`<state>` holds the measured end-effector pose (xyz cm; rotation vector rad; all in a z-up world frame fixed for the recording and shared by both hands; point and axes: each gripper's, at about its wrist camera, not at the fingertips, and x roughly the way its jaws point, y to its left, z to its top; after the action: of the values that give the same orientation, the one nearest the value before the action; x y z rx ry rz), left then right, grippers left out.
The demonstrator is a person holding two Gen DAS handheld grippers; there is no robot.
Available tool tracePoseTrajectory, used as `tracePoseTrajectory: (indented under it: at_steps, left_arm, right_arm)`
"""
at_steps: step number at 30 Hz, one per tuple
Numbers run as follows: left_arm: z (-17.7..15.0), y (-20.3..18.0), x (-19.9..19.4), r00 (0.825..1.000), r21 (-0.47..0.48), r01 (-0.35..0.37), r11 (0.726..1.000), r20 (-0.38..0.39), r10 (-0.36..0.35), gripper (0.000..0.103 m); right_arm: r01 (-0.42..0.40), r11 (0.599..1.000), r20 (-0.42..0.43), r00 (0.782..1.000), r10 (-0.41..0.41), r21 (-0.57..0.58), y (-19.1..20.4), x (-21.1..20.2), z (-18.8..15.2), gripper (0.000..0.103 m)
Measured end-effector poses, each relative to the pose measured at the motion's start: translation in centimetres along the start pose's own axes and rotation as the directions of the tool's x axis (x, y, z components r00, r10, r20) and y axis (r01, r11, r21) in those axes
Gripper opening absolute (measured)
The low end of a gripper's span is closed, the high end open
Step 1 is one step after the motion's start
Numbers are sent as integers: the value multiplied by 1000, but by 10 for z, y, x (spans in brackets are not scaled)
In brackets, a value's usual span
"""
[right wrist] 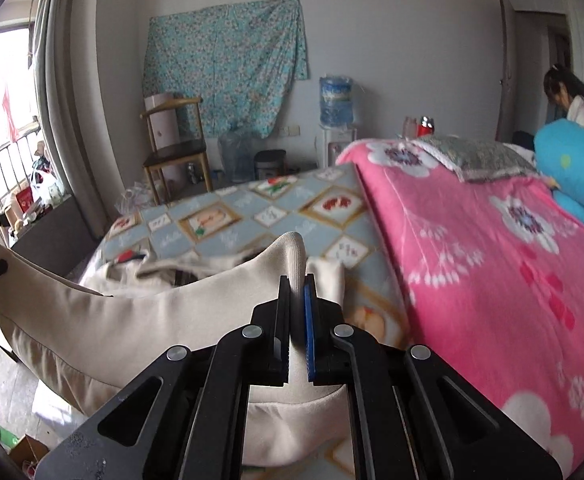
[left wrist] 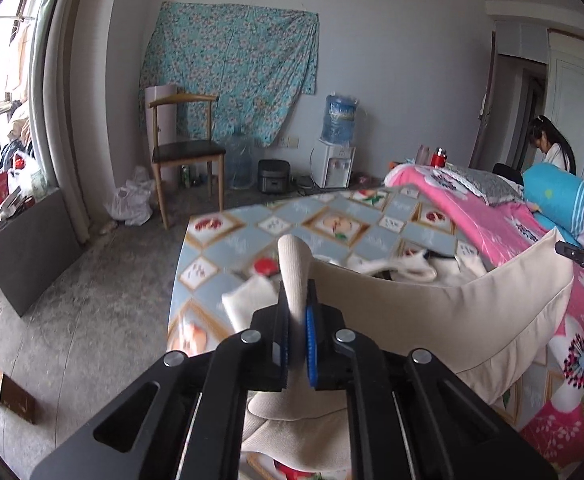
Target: Fold large clothes
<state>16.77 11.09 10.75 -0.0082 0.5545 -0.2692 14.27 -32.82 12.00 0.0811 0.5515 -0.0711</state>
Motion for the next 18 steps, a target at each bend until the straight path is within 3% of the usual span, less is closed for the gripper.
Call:
tracePoseTrajectory:
  at_steps: [6, 10, 12, 16, 17, 18]
  left_arm:
    - [65, 15, 82, 1000, -5, 16, 1000, -8, -16, 7]
    - [78, 21, 160, 993, 26, -4, 1000, -118, 7, 7]
    - [67, 24, 201, 975, 35, -23, 999, -220, 30, 7]
    - [31, 36, 259, 907, 45, -59, 997, -415, 72, 9]
    - [25, 41, 266, 891, 24, -56, 998, -449, 61, 13]
    - [22, 45, 265, 888, 6, -62, 998, -455, 58, 17]
  right_arm:
    - [-42, 999, -28, 999, 42, 27, -14, 96, 59, 6]
    - [-48, 996, -134, 989, 58, 75, -24, 182, 67, 6]
    - [-40, 995, -213, 975, 60, 95, -27, 219, 54, 6]
    - [-9, 995, -375, 926, 48, 104, -33, 275, 19, 8]
    - [-5, 995, -390, 920, 45, 104, -35, 278, 14, 14]
    - [7, 994, -384, 923, 35, 107, -37, 274, 12, 25]
